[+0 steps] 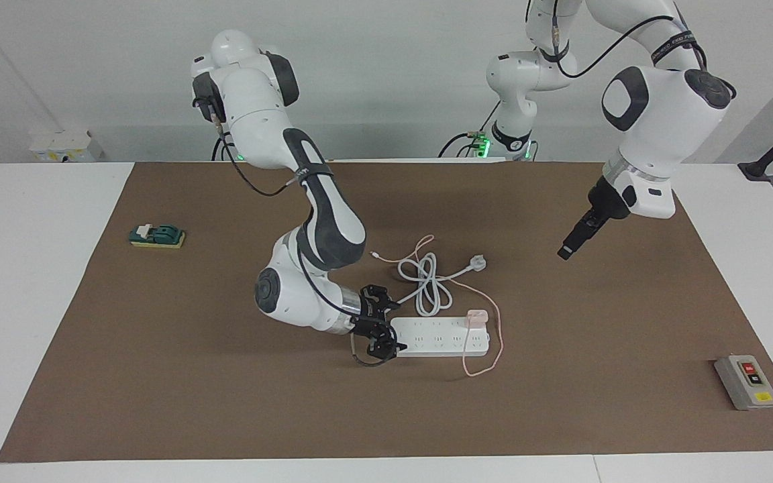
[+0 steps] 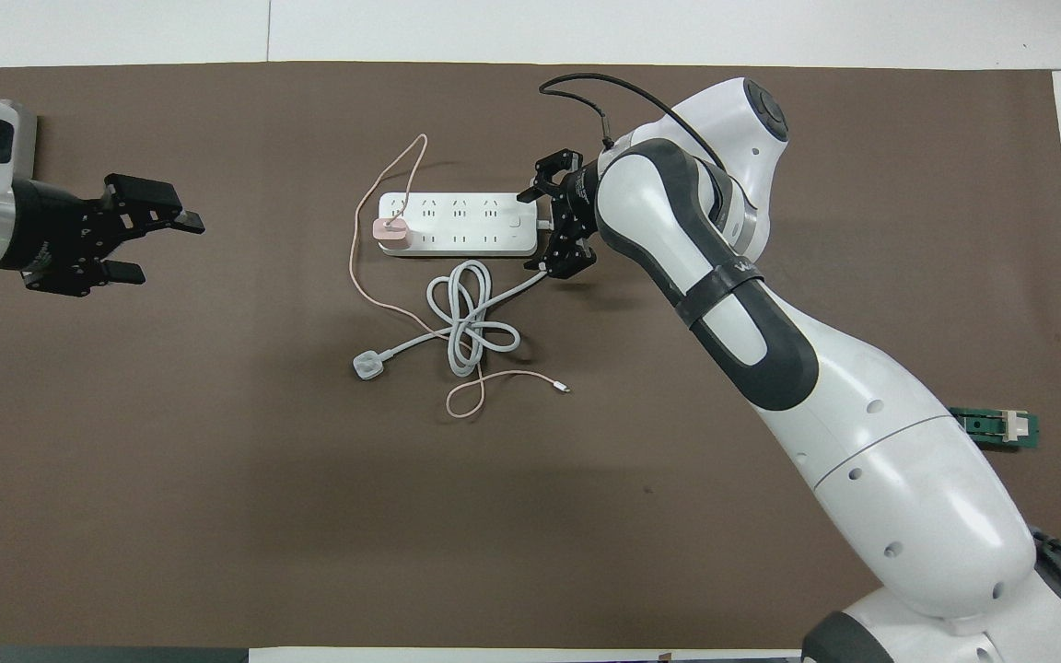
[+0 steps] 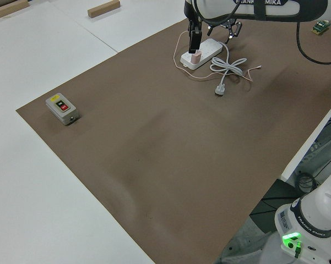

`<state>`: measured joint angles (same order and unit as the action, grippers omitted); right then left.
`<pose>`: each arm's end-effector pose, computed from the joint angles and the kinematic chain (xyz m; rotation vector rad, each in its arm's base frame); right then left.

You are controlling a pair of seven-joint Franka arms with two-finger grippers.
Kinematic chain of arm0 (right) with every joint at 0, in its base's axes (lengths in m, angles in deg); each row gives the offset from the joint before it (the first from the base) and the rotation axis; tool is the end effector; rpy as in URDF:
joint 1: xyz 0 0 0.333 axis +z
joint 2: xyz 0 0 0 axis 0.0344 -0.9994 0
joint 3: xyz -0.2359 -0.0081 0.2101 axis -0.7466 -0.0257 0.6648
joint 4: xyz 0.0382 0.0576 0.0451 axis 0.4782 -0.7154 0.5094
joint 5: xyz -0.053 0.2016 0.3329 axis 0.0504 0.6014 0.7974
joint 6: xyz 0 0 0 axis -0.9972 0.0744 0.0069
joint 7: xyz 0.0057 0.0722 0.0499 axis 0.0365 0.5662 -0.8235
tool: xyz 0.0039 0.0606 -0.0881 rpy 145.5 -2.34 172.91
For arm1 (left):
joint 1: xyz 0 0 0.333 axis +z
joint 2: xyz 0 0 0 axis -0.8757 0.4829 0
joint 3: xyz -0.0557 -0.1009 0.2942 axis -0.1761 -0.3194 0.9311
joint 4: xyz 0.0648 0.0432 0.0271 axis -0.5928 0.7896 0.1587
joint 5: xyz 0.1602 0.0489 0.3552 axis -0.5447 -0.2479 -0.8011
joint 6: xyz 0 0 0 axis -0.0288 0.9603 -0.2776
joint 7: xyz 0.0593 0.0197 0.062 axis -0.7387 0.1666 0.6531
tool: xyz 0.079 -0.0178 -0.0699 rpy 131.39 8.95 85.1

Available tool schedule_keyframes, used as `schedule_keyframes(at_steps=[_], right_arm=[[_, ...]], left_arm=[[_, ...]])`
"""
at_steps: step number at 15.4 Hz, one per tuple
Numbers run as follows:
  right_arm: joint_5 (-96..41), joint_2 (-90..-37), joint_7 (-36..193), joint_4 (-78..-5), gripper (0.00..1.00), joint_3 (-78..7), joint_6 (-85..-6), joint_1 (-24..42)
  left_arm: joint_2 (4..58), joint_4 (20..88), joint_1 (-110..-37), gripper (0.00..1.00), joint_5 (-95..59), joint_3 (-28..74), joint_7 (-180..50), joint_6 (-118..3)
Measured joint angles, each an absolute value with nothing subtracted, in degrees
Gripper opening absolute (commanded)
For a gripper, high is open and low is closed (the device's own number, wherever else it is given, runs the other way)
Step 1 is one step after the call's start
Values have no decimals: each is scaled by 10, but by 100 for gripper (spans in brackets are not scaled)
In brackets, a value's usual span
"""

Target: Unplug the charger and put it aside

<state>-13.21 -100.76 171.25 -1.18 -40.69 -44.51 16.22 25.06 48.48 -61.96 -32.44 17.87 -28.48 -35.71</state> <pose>0.7213 0.3014 0.2834 -1.8884 1.7472 0.7727 0.5892 -0.0994 0.5169 2.6635 1.1617 0.0659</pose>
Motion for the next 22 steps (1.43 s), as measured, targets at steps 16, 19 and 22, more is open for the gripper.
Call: schedule_keyframes(at_steps=[16, 19, 22], right_arm=[[-146, -1047, 1710, 32, 100, -408, -438, 177], [-150, -1057, 1704, 33, 100, -409, -439, 171], [-151, -1069, 1701, 36, 100, -408, -454, 174]], left_arm=[[588, 208, -794, 94, -443, 217, 330, -325], [579, 234, -811, 92, -443, 217, 335, -338], [566, 267, -824, 61, -443, 217, 347, -365]])
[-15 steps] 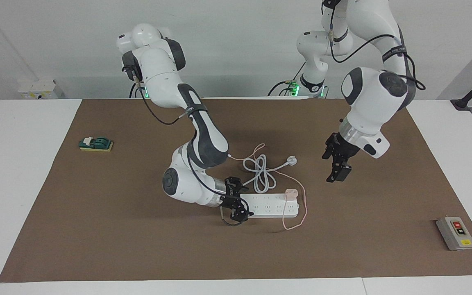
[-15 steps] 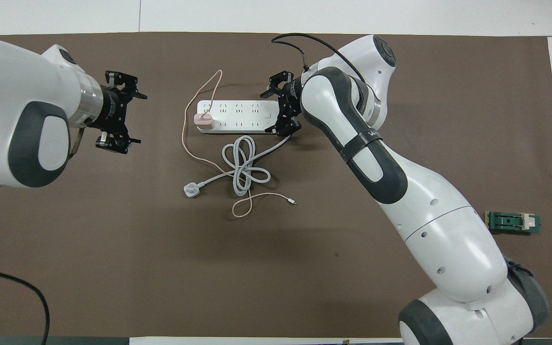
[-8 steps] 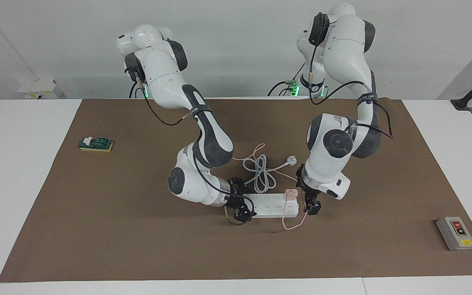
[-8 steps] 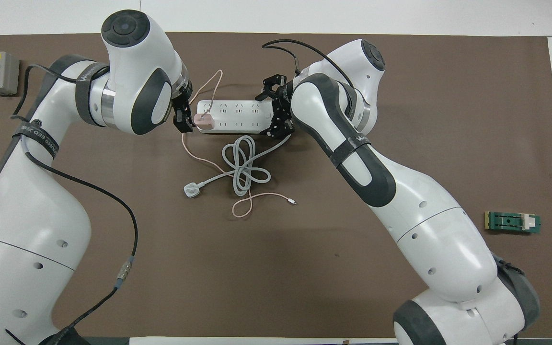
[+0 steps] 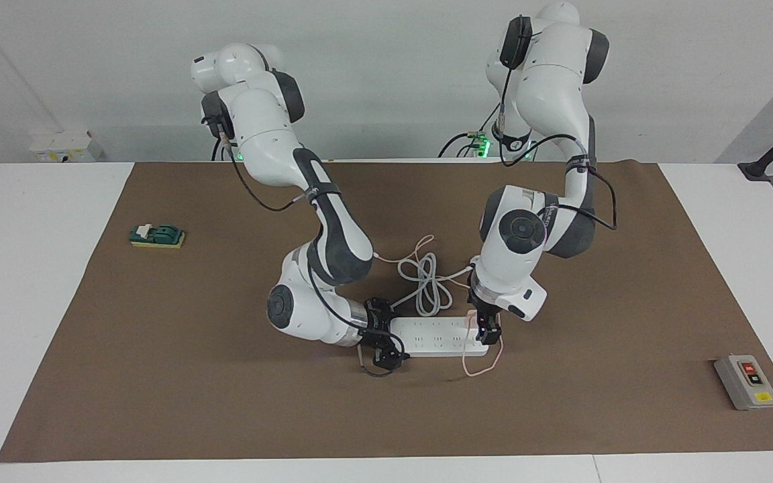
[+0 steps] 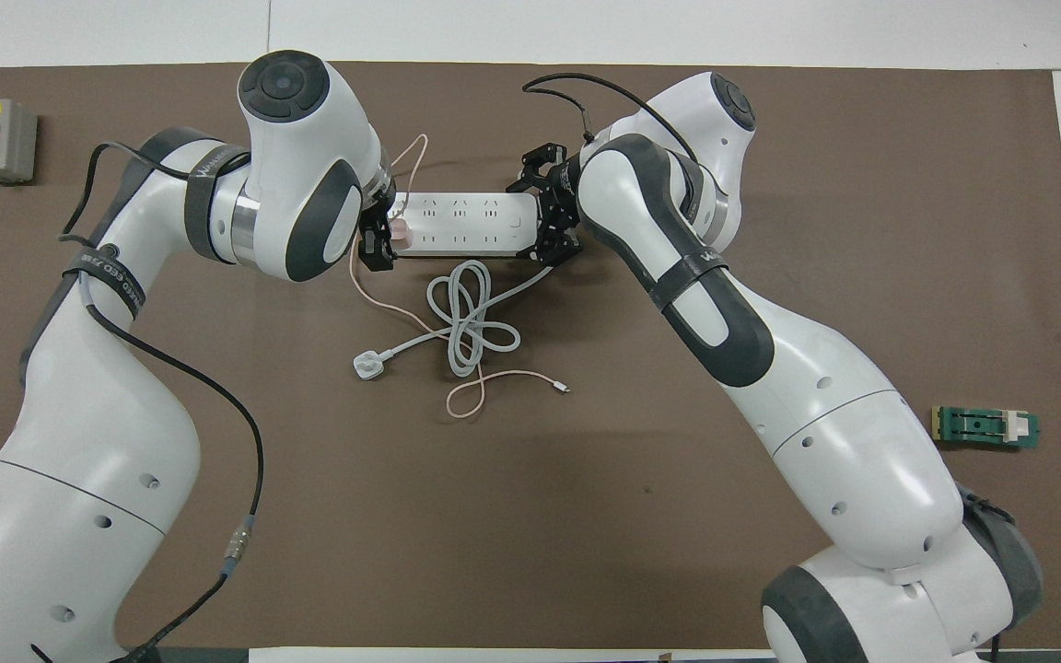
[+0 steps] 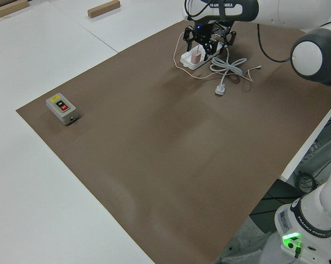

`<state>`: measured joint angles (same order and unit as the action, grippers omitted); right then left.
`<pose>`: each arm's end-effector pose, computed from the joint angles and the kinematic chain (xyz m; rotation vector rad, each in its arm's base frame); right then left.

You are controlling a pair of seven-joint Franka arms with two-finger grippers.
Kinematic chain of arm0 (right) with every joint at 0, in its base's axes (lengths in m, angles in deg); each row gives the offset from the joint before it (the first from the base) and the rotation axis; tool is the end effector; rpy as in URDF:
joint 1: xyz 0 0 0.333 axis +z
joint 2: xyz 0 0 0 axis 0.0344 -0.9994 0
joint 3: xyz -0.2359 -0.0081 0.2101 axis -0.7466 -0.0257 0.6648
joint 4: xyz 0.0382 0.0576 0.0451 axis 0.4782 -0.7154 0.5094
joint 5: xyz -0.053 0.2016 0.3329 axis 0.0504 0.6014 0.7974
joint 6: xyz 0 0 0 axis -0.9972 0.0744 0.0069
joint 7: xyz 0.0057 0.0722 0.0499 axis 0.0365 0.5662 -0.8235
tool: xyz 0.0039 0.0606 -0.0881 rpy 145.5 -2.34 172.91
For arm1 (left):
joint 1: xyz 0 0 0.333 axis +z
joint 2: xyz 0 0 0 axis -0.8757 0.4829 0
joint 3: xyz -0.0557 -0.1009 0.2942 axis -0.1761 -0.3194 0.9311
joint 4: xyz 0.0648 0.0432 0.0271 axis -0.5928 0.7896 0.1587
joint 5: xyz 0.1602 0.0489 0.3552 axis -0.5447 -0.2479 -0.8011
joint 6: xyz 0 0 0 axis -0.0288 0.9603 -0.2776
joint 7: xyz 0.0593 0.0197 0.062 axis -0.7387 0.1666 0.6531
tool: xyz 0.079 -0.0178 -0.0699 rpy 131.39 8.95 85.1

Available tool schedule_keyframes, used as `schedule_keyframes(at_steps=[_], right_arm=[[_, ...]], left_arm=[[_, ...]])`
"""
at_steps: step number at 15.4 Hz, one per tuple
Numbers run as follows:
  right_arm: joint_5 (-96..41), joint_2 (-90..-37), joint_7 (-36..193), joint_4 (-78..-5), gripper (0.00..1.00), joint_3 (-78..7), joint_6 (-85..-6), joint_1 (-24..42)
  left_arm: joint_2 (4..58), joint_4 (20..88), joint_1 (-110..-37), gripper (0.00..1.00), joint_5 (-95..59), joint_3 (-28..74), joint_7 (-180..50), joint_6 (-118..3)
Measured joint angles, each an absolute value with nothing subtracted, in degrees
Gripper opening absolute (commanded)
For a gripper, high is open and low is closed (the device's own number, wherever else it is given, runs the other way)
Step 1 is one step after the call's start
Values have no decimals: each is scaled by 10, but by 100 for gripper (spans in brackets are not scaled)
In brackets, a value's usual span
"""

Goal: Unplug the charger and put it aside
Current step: 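Pull the pink charger out of the strip with the left gripper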

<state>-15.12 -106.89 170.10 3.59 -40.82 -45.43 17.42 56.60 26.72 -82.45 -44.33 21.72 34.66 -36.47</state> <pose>0.7246 0.3148 0.2389 -1.9482 1.7331 0.7460 0.6522 -0.2977 0.3359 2.2199 2.2106 -0.0291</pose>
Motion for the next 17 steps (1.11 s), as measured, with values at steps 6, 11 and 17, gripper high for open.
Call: schedule_keyframes(at_steps=[6, 11, 17], right_arm=[[-151, -1068, 1703, 36, 20, -409, -453, 173], [-157, -1067, 1703, 36, 22, -409, -455, 175], [-160, -1067, 1703, 36, 24, -409, -457, 175]], left_arm=[[559, 279, -825, 44, -443, 223, 349, -368], [558, 283, -825, 0, -444, 224, 349, -368], [558, 285, -826, 0, -462, 222, 349, -377]])
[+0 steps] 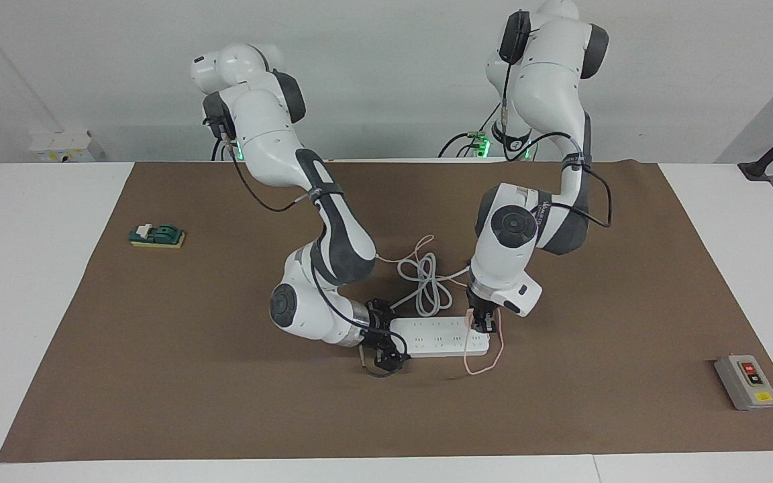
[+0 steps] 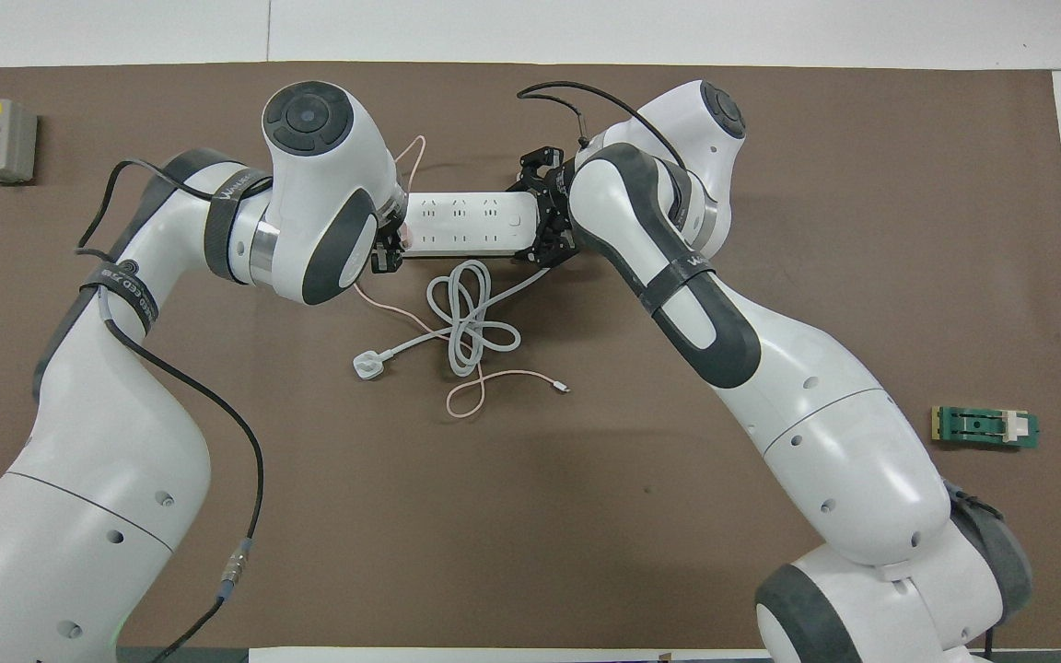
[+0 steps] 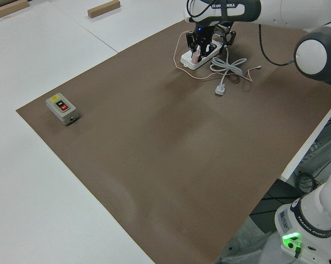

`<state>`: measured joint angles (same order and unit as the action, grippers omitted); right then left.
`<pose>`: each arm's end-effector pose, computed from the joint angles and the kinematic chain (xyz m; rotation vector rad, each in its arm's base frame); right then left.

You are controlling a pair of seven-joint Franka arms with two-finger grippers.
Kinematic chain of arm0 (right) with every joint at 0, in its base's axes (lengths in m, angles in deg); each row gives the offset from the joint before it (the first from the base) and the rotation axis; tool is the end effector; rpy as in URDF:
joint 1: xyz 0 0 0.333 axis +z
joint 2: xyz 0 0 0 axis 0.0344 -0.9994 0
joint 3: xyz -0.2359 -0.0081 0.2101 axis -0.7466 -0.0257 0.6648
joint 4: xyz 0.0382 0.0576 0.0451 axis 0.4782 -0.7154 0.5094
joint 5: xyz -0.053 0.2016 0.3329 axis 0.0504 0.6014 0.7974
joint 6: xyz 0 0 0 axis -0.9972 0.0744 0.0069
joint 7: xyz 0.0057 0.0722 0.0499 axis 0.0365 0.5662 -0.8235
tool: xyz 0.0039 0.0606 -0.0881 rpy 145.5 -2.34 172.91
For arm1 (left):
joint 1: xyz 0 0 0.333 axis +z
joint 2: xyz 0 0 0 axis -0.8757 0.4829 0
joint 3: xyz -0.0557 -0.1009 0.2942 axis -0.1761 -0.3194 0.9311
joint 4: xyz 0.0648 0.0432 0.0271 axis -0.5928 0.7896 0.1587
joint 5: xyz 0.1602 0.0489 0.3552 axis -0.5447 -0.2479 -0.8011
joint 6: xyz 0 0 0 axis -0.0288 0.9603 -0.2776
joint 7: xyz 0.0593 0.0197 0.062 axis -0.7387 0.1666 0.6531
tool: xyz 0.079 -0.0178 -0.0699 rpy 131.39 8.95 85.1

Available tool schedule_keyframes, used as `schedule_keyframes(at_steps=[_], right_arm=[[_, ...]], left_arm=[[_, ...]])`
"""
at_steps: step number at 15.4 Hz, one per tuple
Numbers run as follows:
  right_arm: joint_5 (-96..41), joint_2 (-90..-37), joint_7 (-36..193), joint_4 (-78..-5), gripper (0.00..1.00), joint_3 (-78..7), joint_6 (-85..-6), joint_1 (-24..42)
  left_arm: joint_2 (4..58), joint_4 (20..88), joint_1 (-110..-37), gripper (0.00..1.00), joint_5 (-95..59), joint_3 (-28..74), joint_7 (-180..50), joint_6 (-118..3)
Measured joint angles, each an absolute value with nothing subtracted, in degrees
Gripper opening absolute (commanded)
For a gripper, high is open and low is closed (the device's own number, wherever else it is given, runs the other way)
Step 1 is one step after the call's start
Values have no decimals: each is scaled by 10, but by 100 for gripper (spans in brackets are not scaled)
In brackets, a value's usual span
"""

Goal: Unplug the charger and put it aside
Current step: 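Pull the pink charger out of the strip with the left gripper, then carry the charger toward the switch box with the left gripper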

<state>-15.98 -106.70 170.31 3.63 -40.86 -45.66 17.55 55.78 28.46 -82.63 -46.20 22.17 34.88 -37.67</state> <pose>0.7249 0.3154 0.2415 -1.9599 1.7332 0.7275 0.6498 -0.2928 0.3336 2.2349 2.2055 0.0233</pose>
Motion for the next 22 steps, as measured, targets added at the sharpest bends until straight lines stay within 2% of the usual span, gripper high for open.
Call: schedule_keyframes(at_steps=[5, 8, 9, 10, 11, 16, 19, 21, 22], right_arm=[[-165, -1067, 1705, 36, 27, -409, -458, 177], [-166, -1066, 1705, 36, 27, -409, -459, 177], [-167, -1066, 1705, 36, 40, -409, -459, 177], [-168, -1066, 1706, 36, 74, -409, -459, 178], [-170, -1066, 1706, 36, 100, -409, -460, 178], [-193, -1060, 1705, 38, 100, -412, -464, 187], [-193, -1036, 1705, 23, 100, -419, -453, 180], [-198, -1001, 1704, 9, 100, -432, -444, 170], [-206, -978, 1703, 2, 100, -441, -426, 164]], left_arm=[[552, 259, -826, 0, -476, 219, 349, -333], [509, 246, -800, 0, -484, 226, 335, -278], [494, 247, -786, 0, -484, 227, 311, -261], [481, 247, -772, 0, -484, 227, 281, -241], [470, 250, -757, 0, -484, 228, 246, -224], [427, 283, -606, 0, -476, 231, -25, -186], [411, 320, -534, 0, -466, 231, -171, -195], [395, 370, -524, 99, -463, 231, -220, -232], [387, 399, -525, 100, -463, 228, -226, -255]])
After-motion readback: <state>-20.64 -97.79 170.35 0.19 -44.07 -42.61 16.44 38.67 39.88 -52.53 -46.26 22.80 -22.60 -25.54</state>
